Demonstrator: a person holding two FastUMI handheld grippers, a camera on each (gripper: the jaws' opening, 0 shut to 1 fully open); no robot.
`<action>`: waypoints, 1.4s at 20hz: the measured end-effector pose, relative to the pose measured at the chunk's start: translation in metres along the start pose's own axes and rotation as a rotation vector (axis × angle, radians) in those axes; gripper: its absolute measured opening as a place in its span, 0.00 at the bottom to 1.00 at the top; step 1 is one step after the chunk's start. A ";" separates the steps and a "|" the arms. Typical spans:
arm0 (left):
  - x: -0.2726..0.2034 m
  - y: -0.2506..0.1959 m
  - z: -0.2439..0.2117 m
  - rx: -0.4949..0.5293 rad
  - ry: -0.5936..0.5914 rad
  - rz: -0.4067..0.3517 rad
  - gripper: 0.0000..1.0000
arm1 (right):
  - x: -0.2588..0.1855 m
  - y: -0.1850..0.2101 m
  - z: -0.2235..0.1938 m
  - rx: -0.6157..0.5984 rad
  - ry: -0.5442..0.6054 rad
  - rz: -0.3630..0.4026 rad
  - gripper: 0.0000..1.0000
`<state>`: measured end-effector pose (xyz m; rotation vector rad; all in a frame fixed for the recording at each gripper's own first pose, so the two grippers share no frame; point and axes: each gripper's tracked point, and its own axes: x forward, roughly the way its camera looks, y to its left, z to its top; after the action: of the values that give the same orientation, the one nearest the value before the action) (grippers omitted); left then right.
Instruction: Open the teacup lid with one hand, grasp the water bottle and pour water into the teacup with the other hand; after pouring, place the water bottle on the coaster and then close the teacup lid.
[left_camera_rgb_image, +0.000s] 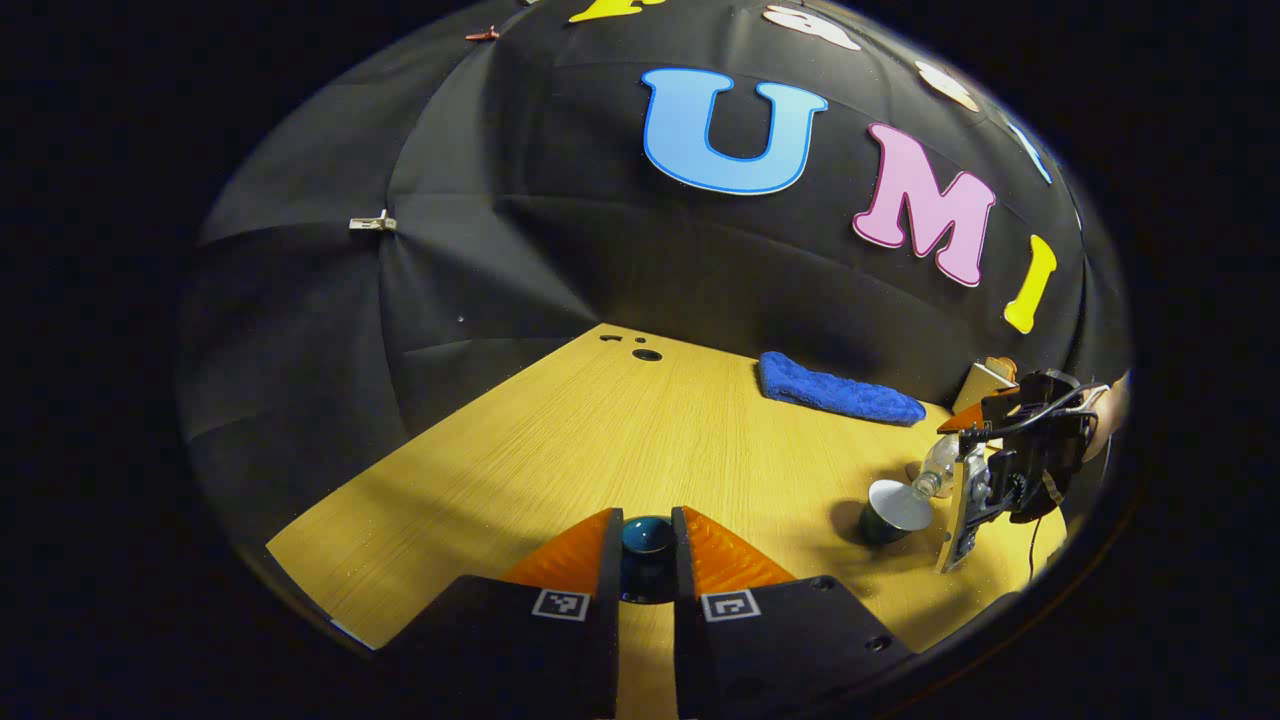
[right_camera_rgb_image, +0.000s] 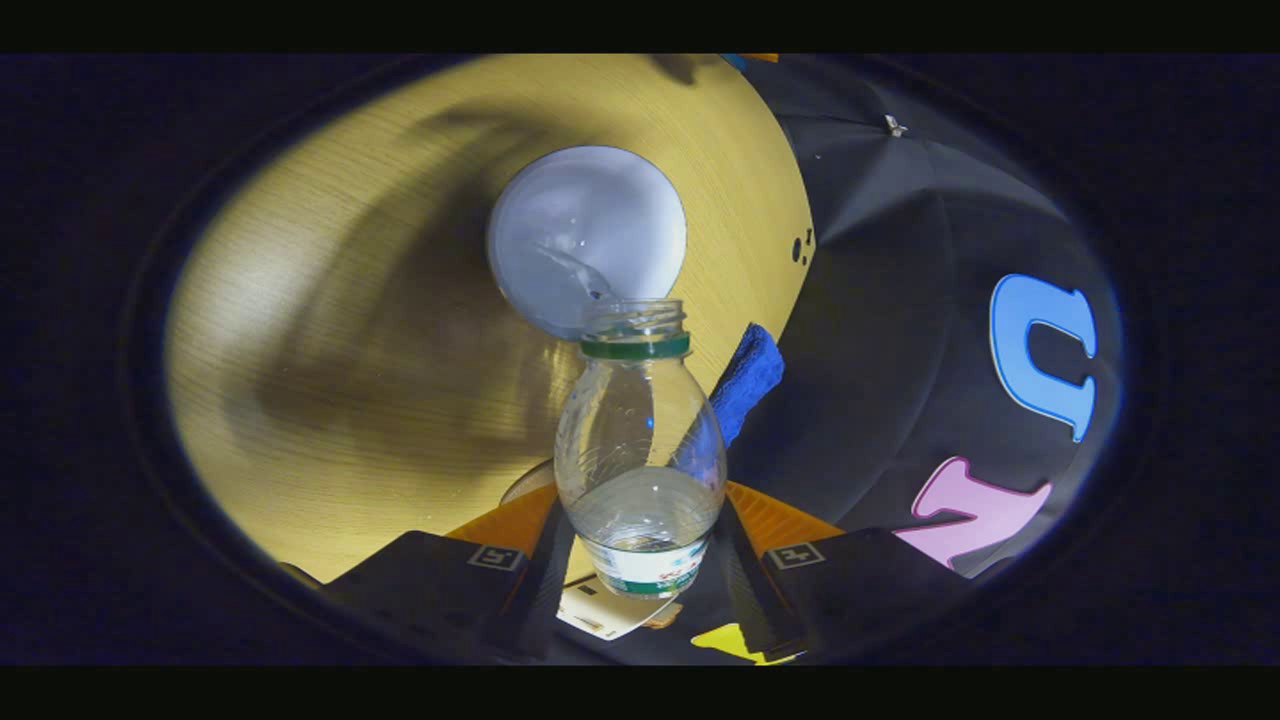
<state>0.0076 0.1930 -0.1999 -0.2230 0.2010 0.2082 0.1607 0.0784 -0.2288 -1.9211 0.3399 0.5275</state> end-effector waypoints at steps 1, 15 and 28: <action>-0.001 0.000 0.001 0.001 -0.001 0.001 0.23 | -0.001 0.000 0.000 -0.004 0.002 0.005 0.72; -0.014 0.001 -0.009 -0.016 0.006 0.010 0.23 | -0.004 -0.011 0.002 -0.104 0.025 -0.011 0.72; -0.027 -0.009 -0.010 -0.011 -0.004 -0.013 0.27 | -0.011 -0.022 0.005 -0.186 0.049 -0.013 0.77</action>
<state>-0.0183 0.1770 -0.2014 -0.2351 0.1943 0.1964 0.1601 0.0914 -0.2077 -2.1173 0.3190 0.5197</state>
